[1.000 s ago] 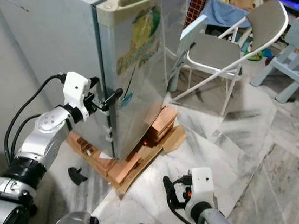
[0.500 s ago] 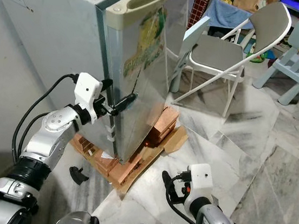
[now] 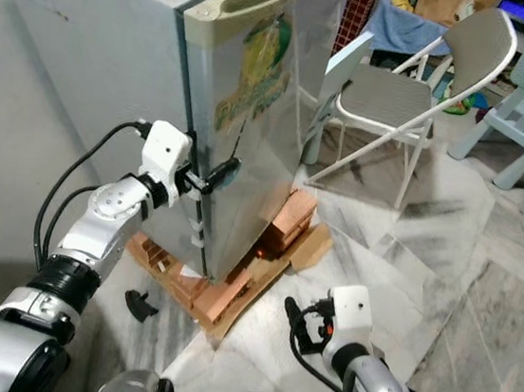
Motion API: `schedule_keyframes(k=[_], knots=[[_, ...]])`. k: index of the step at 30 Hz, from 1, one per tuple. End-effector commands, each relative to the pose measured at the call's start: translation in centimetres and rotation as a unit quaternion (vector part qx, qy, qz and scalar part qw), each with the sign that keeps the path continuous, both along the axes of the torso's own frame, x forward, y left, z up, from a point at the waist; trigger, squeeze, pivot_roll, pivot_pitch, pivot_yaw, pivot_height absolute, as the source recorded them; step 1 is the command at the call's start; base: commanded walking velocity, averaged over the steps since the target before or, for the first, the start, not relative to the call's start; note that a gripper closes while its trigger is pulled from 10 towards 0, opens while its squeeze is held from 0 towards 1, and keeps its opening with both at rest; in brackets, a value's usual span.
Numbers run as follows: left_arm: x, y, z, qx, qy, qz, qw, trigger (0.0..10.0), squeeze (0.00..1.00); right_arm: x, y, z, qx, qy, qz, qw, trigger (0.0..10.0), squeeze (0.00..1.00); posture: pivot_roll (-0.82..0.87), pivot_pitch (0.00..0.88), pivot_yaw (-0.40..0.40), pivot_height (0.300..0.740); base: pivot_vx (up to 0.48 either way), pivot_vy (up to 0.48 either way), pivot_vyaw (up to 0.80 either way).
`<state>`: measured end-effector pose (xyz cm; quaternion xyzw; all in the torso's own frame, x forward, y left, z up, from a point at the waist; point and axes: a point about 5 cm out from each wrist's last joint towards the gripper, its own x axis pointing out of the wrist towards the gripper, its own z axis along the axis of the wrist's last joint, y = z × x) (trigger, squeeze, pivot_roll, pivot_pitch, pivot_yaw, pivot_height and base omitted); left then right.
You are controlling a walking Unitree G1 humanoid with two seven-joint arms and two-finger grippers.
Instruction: Restocking fridge
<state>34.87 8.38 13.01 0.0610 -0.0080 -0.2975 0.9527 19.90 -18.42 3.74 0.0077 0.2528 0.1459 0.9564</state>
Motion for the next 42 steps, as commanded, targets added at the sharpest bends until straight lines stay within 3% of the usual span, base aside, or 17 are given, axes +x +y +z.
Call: schedule_keyframes(k=[1, 2, 3, 5, 6, 7, 8, 9, 11, 13, 16, 17, 18, 26, 32, 35, 42], knots=[[-0.3, -4.1, 2.5, -0.030, -0.028, -0.071, 0.997, 10.0, 0.00, 0.0, 0.5, -0.2, 0.013, 0.003, 0.014, 1.000, 10.0, 0.00, 0.03, 0.070, -0.012, 0.740, 0.000, 0.000, 0.00], [-0.3, -4.1, 2.5, -0.030, -0.028, -0.071, 0.997, 10.0, 0.00, 0.0, 0.5, -0.2, 0.013, 0.003, 0.014, 1.000, 10.0, 0.00, 0.03, 0.070, -0.012, 0.740, 0.000, 0.000, 0.00], [-1.3, -6.1, 3.6, -0.053, -0.037, -0.114, 0.991, 10.0, 0.00, 0.0, 0.6, -0.1, 0.013, 0.002, 0.017, 1.000, 10.0, 0.00, 0.03, 0.068, -0.013, 0.740, 0.000, 0.000, 0.00], [-1.9, -7.0, 4.2, -0.062, -0.043, -0.137, 0.988, 10.0, 0.00, 0.0, 0.6, -0.1, 0.014, 0.001, 0.017, 1.000, 10.0, 0.00, 0.03, 0.068, -0.013, 0.740, 0.000, 0.000, 0.00], [-4.5, -10.0, 6.1, -0.083, -0.063, -0.230, 0.968, 10.0, 0.00, 0.0, 0.6, 0.0, 0.013, 0.001, 0.017, 1.000, 10.0, 0.00, 0.04, 0.067, -0.014, 0.740, 0.000, 0.000, 0.00], [-4.5, -10.0, 6.1, -0.083, -0.063, -0.230, 0.968, 10.0, 0.00, 0.0, 0.6, 0.0, 0.013, 0.001, 0.017, 1.000, 10.0, 0.00, 0.04, 0.067, -0.014, 0.740, 0.000, 0.000, 0.00], [-7.3, -12.5, 8.5, -0.123, -0.070, -0.304, 0.942, 10.0, 0.00, 0.1, 0.8, 0.3, 0.011, -0.001, 0.021, 1.000, 10.0, 0.00, 0.04, 0.064, -0.015, 0.740, 0.000, 0.000, 0.00], [-7.3, -12.5, 8.5, -0.123, -0.070, -0.304, 0.942, 10.0, 0.00, 0.1, 0.8, 0.3, 0.011, -0.001, 0.021, 1.000, 10.0, 0.00, 0.04, 0.064, -0.015, 0.740, 0.000, 0.000, 0.00], [-8.4, -13.4, 9.6, -0.146, -0.068, -0.332, 0.929, 10.0, 0.00, 0.1, 1.0, 0.4, 0.009, -0.003, 0.024, 1.000, 10.0, 0.00, 0.04, 0.063, -0.016, 0.740, 0.000, 0.000, 0.00], [-8.5, -13.6, 9.9, -0.157, -0.069, -0.328, 0.929, 10.0, 0.00, 0.3, 1.2, 0.8, 0.008, -0.007, 0.029, 1.000, 10.0, 0.00, 0.04, 0.061, -0.017, 0.740, 0.000, 0.000, 0.00], [-7.4, -12.7, 9.0, -0.147, -0.064, -0.294, 0.942, 10.0, 0.00, 0.4, 1.6, 1.2, 0.009, -0.010, 0.032, 0.999, 10.0, 0.00, 0.04, 0.059, -0.017, 0.740, 0.000, 0.000, 0.00], [-6.3, -11.4, 8.4, -0.142, -0.057, -0.256, 0.955, 10.0, 0.00, 0.4, 1.8, 1.8, 0.010, -0.015, 0.033, 0.999, 10.0, 0.00, 0.05, 0.058, -0.016, 0.740, 0.000, 0.000, 0.00], [-6.3, -11.4, 8.4, -0.142, -0.057, -0.256, 0.955, 10.0, 0.00, 0.4, 1.8, 1.8, 0.010, -0.015, 0.033, 0.999, 10.0, 0.00, 0.05, 0.058, -0.016, 0.740, 0.000, 0.000, 0.00], [-4.8, -5.7, 6.0, -0.117, -0.039, -0.141, 0.982, 10.0, 0.00, 0.8, 2.5, 3.3, 0.012, -0.044, 0.036, 0.998, 10.0, 0.00, 0.04, 0.052, -0.006, 0.740, 0.000, -0.309, 0.00], [-5.4, -0.8, 2.3, -0.082, -0.011, -0.039, 0.996, 10.0, 0.00, 1.9, 2.5, 4.2, 0.011, -0.070, 0.005, 0.997, 10.0, 0.00, 0.05, 0.041, -0.010, 0.740, 0.000, -0.457, -0.13], [-5.9, 1.2, 1.6, -0.066, -0.010, -0.005, 0.998, 10.0, 0.00, 2.5, 2.4, 4.6, 0.009, -0.081, -0.001, 0.997, 10.0, 0.00, 0.06, 0.045, -0.013, 0.740, 0.000, -0.434, -0.80], [-7.0, 4.1, 0.6, -0.015, -0.008, 0.049, 0.999, 10.0, 0.00, 3.8, 2.5, 5.0, -0.004, -0.105, -0.002, 0.994, 10.0, 0.00, 0.11, 0.066, -0.006, 0.740, 0.268, -0.367, -0.80]])
